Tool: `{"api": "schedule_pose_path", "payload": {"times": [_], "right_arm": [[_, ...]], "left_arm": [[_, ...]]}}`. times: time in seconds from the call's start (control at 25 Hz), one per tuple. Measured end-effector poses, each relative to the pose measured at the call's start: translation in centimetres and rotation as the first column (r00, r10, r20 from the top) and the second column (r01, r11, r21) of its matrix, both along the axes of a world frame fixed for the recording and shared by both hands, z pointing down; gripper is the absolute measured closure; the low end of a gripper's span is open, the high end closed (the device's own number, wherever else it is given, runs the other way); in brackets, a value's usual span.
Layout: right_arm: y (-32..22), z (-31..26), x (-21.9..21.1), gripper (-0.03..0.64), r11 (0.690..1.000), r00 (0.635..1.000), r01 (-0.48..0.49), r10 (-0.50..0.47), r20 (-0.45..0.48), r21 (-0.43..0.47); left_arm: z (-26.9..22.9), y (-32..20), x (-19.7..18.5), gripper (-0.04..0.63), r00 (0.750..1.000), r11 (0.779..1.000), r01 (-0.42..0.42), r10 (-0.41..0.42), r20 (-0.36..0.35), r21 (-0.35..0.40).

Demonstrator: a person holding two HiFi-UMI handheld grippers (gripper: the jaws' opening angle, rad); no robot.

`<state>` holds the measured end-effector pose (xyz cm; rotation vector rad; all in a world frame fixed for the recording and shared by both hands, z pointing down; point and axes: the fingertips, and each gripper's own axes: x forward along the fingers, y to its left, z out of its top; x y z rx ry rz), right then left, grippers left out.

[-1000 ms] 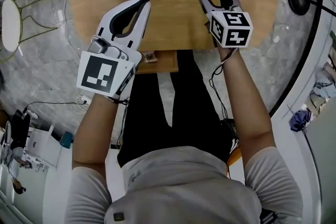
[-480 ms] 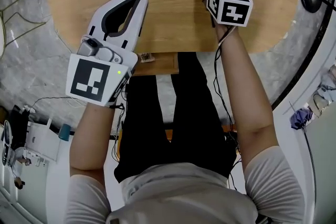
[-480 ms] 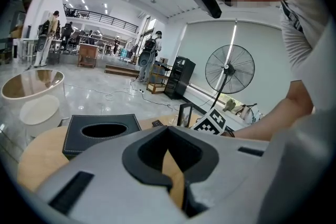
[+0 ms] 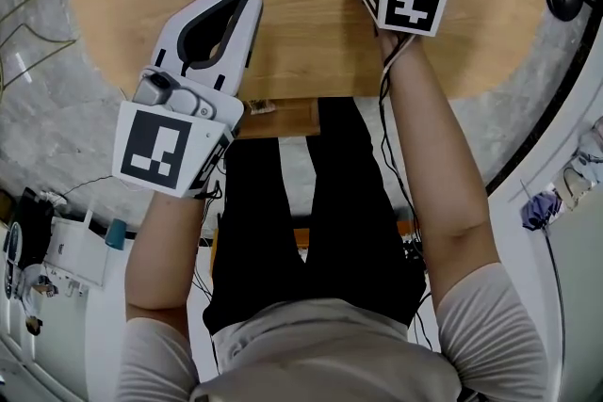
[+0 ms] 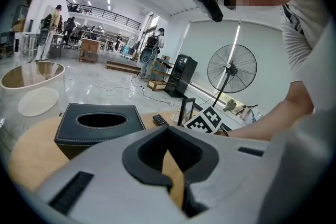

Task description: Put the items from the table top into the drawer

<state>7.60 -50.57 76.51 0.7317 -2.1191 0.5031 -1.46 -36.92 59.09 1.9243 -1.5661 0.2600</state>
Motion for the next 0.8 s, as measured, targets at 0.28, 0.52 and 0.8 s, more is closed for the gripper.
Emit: {"api": "schedule_pose_path", "payload": {"times": [0.28, 0.52, 0.8], "right_arm": [[-0.4, 0.2, -0.3, 0.378, 0.999, 1.0, -0.003, 0.004, -0.031, 0.036], [-0.4, 0.1, -0.4, 0.393, 0.999, 1.0, -0.003, 0.003, -0.009, 0.045], [0.2, -0.7, -0.4, 0.397, 0.999, 1.0, 0.013, -0.013, 0.009, 0.053]], "left_arm": [[1.0, 0.6, 0.1, 0.586, 1.0, 1.0, 0.007, -0.007, -0.014, -0.018], [1.4, 1.0, 0.1, 0.586, 1.0, 1.0, 0.01, -0.01, -0.019, -0.025], [1.1, 1.5, 0.0, 0.586, 1.0, 1.0, 0.01, -0.011, -0.016, -0.025]]}}
